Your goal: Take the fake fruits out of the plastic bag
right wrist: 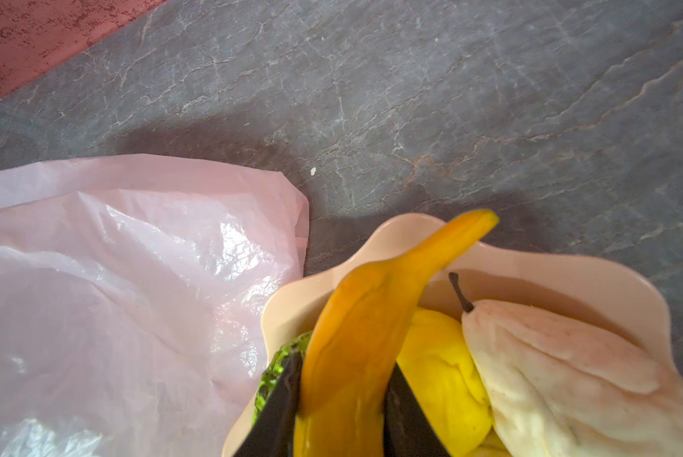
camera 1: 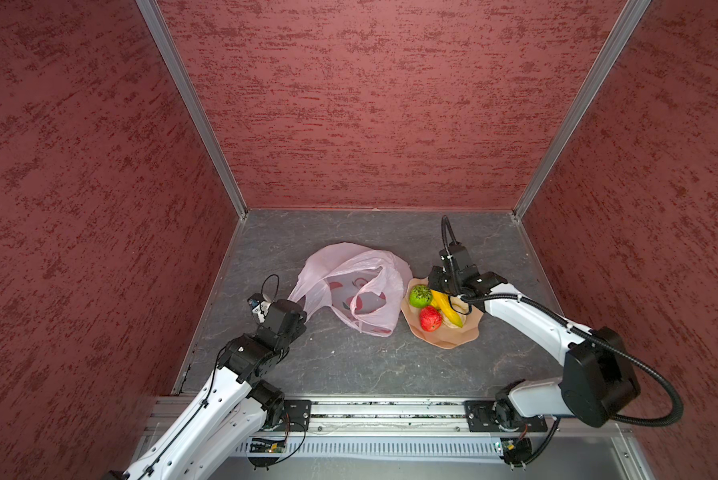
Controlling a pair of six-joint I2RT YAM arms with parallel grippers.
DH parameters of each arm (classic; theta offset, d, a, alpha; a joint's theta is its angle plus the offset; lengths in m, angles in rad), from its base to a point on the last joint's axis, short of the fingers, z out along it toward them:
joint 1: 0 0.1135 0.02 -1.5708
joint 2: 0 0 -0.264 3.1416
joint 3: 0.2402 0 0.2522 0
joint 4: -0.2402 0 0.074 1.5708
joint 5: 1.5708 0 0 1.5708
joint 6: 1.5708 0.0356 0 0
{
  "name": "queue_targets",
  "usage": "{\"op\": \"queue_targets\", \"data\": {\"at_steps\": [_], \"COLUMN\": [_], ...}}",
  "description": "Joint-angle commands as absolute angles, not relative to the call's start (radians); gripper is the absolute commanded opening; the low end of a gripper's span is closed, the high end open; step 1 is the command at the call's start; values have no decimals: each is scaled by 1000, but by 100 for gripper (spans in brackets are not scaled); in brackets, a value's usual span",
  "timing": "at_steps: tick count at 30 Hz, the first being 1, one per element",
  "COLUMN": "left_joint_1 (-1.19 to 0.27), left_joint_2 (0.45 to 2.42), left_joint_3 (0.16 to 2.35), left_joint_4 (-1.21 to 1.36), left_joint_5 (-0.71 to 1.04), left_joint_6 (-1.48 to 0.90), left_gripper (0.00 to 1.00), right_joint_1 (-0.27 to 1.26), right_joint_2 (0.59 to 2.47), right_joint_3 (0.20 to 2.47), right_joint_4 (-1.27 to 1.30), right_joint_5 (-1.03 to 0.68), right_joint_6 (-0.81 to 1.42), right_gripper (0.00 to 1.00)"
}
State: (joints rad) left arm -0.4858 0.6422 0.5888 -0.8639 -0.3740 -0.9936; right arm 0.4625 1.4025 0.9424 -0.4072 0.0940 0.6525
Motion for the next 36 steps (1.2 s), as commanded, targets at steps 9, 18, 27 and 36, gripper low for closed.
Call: {"op": "queue_targets", "data": {"at_steps": [9,18,27,36], "left_joint_1": [-477,-476,-470,-457], "left_joint_2": [634,640,661,710], "left_joint_3": [584,591,600,627], "left_joint_4": [-859,-849,-813,-765], "left_joint_5": [-374,-371,-359,-350], "left_joint_6": [-979,-973,-957,-922], "left_gripper": [17,17,17,17], "right_joint_1": [459,459,459,460], "right_joint_2": [1394,1404,1399,1400], "right_joint_3": [887,861,841,838], "right_joint_4": [-340,-323,-313,-312], "right_joint_5": [96,86,83,84], "right_joint_6": [730,746,753,753], "right_gripper": [32,36,42,54]}}
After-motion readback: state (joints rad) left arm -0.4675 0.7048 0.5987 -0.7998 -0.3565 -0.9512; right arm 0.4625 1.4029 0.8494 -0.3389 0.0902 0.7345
